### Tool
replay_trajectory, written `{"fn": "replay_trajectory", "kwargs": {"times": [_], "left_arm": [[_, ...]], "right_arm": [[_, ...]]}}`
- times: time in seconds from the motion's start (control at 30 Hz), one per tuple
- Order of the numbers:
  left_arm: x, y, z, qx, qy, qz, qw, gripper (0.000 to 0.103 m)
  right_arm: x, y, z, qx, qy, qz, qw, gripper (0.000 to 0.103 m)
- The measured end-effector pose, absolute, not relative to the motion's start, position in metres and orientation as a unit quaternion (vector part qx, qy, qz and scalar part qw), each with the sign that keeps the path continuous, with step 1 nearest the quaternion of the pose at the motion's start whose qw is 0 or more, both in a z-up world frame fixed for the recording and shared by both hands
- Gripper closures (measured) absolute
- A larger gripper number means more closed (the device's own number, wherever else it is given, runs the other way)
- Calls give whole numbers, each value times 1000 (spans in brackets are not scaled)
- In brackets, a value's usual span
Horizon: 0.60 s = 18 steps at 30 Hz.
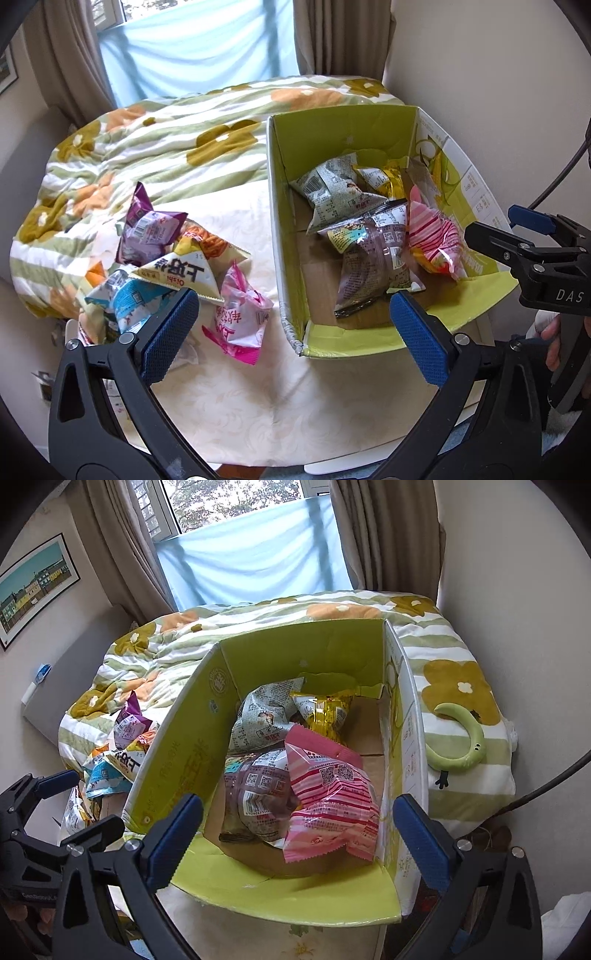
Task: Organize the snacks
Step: 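Carry both bags into the yellow box and open both tools to release them, then grasp the white bag with the left tool while the right tool grasps the blue bag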
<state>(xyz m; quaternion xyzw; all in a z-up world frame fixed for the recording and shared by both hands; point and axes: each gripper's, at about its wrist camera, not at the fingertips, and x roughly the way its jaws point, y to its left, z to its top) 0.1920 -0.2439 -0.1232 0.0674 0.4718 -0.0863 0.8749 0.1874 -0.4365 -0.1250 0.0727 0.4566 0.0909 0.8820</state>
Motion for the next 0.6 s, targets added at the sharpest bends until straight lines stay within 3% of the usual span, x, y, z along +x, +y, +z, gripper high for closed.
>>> {"fn": "replay_trajectory", "kwargs": {"times": [0.3,0.6], "left_arm": [[165,-216,-89,72,440,-41,894,1],[134,-132,-80,32,429,10,902,1]], "right_arm": [[176,-423,-90,53,424,127,895,1],[160,-372,-65,39,393,169,903,0]]}}
